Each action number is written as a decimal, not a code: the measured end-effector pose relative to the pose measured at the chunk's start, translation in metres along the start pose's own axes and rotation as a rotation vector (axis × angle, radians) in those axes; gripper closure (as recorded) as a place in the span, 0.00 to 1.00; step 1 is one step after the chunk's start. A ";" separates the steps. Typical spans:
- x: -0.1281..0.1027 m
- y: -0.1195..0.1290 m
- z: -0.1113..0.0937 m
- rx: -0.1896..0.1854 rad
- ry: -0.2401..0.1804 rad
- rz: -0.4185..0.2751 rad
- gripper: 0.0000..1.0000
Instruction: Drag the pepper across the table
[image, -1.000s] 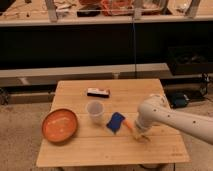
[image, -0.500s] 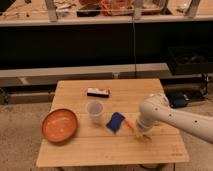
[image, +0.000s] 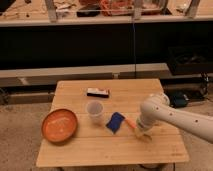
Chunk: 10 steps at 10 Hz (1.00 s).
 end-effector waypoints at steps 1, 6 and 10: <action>-0.001 0.001 0.000 -0.002 0.001 -0.002 0.98; -0.003 -0.022 0.006 -0.045 -0.047 0.050 0.98; -0.019 -0.028 -0.003 -0.038 -0.074 0.042 0.98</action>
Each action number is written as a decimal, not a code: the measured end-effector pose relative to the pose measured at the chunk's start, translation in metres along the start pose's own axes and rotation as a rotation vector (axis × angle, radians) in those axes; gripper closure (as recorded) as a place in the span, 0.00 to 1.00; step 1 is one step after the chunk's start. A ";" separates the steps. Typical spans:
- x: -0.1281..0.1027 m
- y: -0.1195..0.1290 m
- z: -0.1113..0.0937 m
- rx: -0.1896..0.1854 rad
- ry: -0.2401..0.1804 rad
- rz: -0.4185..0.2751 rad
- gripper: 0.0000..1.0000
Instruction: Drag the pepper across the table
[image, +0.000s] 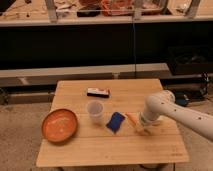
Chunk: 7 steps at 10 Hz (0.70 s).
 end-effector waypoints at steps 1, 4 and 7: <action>-0.003 -0.001 0.000 0.004 0.001 -0.004 0.98; -0.009 -0.010 0.001 0.015 0.030 0.009 0.98; -0.012 -0.017 -0.002 0.022 0.060 0.019 0.98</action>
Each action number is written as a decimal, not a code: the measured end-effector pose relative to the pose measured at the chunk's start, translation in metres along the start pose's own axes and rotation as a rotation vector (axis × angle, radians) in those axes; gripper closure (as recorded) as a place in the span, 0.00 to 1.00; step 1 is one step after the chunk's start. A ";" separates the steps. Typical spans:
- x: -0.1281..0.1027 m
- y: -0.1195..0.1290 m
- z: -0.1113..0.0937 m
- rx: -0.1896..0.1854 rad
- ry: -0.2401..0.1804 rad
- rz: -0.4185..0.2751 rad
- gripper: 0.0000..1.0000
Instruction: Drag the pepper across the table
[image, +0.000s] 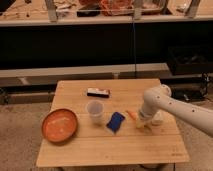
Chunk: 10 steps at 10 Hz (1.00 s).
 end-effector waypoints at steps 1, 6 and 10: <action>-0.001 -0.003 0.000 0.002 0.002 0.003 0.98; -0.006 -0.018 0.011 0.011 -0.003 -0.010 0.98; -0.016 -0.026 0.013 0.028 0.009 -0.014 0.98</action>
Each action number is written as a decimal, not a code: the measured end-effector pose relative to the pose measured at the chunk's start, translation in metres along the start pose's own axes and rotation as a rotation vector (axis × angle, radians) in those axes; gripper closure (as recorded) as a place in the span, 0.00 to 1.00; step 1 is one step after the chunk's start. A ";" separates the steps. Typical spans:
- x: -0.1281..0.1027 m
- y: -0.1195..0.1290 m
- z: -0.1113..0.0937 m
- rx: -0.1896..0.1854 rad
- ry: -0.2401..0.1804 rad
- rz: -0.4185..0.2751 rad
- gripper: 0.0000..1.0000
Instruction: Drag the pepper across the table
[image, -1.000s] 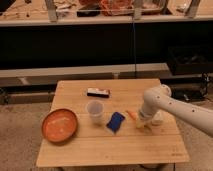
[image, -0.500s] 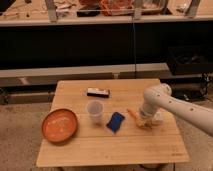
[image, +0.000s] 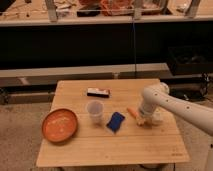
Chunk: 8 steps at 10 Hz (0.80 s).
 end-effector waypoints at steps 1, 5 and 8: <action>-0.002 -0.003 0.000 0.001 0.002 0.001 0.98; -0.016 -0.016 -0.001 0.004 0.004 -0.002 0.98; -0.023 -0.024 -0.003 0.001 0.001 -0.002 0.98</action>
